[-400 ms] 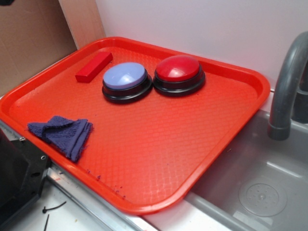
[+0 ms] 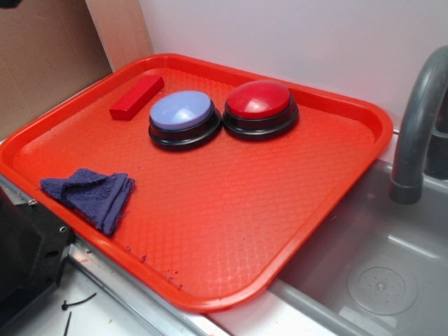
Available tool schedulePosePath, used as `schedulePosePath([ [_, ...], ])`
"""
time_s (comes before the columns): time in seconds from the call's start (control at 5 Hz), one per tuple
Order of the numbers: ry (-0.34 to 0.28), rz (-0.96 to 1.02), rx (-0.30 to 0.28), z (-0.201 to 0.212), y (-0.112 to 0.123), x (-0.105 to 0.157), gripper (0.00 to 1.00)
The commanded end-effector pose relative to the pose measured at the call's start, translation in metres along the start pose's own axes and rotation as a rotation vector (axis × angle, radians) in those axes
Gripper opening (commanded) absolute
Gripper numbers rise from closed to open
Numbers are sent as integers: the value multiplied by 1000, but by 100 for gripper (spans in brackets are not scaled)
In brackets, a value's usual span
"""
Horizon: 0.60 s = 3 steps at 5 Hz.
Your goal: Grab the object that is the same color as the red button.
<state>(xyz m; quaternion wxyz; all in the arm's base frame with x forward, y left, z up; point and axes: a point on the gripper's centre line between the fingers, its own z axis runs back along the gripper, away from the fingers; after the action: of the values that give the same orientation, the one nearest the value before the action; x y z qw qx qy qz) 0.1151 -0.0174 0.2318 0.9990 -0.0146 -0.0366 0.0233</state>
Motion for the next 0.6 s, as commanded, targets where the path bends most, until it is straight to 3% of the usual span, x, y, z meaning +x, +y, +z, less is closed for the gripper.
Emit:
schedulePosePath([
  [0.0, -36, 435, 68, -36, 43, 39, 100],
  [0.2, -69, 629, 138, -60, 70, 57, 100],
  [0.4, -142, 809, 207, -85, 101, 73, 100],
])
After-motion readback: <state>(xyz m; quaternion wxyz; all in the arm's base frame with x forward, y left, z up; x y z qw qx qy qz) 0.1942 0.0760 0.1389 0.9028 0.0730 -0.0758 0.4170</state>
